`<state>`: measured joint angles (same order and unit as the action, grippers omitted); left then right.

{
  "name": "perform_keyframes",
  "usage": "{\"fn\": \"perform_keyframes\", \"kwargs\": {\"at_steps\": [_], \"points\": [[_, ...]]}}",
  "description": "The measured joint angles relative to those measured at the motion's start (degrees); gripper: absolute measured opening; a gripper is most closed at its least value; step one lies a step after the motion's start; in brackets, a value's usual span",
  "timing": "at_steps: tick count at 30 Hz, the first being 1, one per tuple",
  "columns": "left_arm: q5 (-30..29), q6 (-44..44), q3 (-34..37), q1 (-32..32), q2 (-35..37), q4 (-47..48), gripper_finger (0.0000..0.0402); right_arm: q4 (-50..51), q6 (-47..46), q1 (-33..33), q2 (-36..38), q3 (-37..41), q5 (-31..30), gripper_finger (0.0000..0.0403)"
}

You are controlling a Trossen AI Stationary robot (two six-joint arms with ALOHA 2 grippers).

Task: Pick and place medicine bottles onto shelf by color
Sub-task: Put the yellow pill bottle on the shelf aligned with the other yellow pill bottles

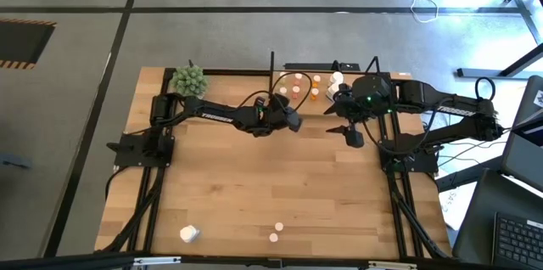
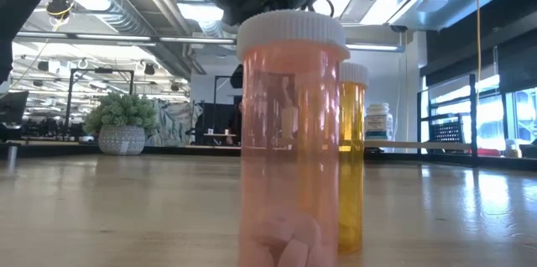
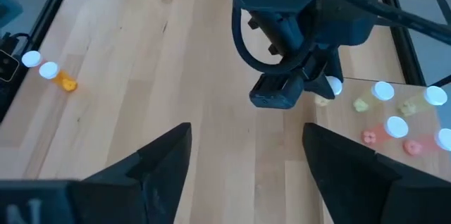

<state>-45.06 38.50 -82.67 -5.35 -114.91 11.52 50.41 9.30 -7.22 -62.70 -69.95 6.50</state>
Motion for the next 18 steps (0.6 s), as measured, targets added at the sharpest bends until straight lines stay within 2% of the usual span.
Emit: {"fn": "perform_keyframes", "kwargs": {"at_steps": [18], "points": [[-0.44, 0.0, 0.0, -1.13, 0.0, 0.91, 0.0102, -0.01, -0.02, 0.0, -0.02, 0.0, 0.02, 0.0273]]}}
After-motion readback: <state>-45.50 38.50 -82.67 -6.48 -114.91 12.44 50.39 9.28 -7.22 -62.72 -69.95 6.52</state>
